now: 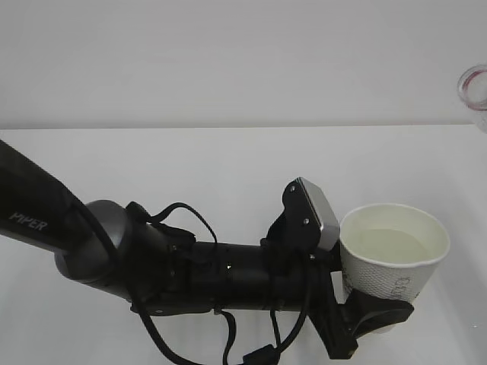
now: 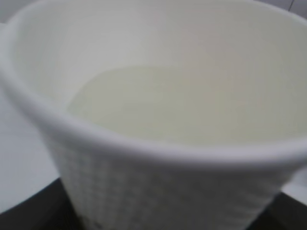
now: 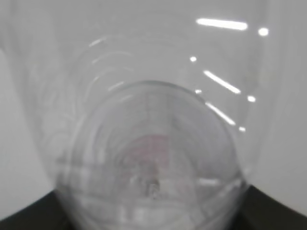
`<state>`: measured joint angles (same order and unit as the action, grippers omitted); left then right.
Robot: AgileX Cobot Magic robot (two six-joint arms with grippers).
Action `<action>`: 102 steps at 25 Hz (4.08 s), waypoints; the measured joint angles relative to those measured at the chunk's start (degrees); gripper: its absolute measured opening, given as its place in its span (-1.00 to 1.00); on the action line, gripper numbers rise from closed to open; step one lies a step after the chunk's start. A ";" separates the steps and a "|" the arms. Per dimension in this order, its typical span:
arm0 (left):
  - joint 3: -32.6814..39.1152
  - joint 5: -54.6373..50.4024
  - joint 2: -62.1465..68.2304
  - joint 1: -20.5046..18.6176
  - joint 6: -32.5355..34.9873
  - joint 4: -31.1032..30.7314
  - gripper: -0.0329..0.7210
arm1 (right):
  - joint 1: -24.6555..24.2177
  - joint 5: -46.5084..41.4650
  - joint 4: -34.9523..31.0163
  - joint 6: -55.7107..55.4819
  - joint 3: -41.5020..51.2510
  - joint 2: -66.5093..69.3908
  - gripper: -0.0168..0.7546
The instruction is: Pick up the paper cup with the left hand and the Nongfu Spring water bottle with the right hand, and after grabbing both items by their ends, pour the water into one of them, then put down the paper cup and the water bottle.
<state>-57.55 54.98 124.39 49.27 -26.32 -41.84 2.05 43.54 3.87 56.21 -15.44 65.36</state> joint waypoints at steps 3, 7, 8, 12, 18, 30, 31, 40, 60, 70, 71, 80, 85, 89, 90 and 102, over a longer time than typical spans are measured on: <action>0.00 -0.12 0.00 0.00 0.00 0.00 0.49 | 0.00 0.37 -1.53 -7.73 0.00 0.00 0.11; 0.00 -0.12 0.09 0.00 0.00 0.00 0.49 | 0.00 0.37 -3.87 -17.06 0.00 0.00 0.11; 0.00 -0.12 0.09 0.00 0.00 0.00 0.49 | 0.00 0.43 -4.33 -19.73 0.00 0.00 0.11; 0.00 -0.30 0.09 0.00 0.00 0.00 0.49 | 0.00 0.43 -4.81 -28.93 0.00 0.00 0.11; 0.00 -0.30 0.09 0.00 0.00 0.00 0.49 | 0.00 0.51 -4.90 -41.79 0.00 0.00 0.11; 0.00 -0.30 0.09 0.00 0.00 0.00 0.49 | 0.00 -2.36 -4.90 -56.21 -0.14 0.00 0.11; 0.00 -0.30 0.09 0.00 0.00 0.00 0.49 | 0.00 -3.65 -4.90 -56.21 -0.14 0.00 0.11; 0.00 -0.30 0.09 0.00 0.00 0.00 0.49 | 0.00 -7.92 -4.90 -56.21 -0.18 0.29 0.11; 0.00 -0.30 0.09 0.00 0.00 0.00 0.49 | 0.00 10.14 -4.90 -56.21 -0.62 20.06 0.11; 0.00 -0.30 0.09 0.00 0.00 0.00 0.49 | 0.00 19.15 -4.90 -56.57 -0.99 28.66 0.11; 0.00 -0.30 0.09 0.00 0.00 0.00 0.49 | 0.00 19.45 -4.90 -56.57 -0.99 29.47 0.11; 0.00 -0.20 0.09 0.00 0.00 0.00 0.49 | 0.00 19.86 -4.90 -56.57 -1.08 33.76 0.11; 0.00 -0.10 0.09 0.00 0.00 0.00 0.49 | 0.00 19.86 -4.90 -56.57 -1.21 33.76 0.11; 0.00 -0.10 0.09 0.00 0.00 0.10 0.49 | 0.00 19.95 -4.90 -56.57 -1.21 33.76 0.11; 0.00 -0.10 0.09 0.00 0.00 0.10 0.49 | 0.00 19.95 -4.90 -56.57 -1.21 33.76 0.11; 0.00 0.01 0.09 0.00 0.00 0.10 0.49 | 0.00 20.08 -4.90 -56.94 1.52 33.76 0.11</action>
<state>-57.55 54.99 124.48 49.27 -26.32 -41.74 2.05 63.62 -1.03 -0.73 -13.92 99.12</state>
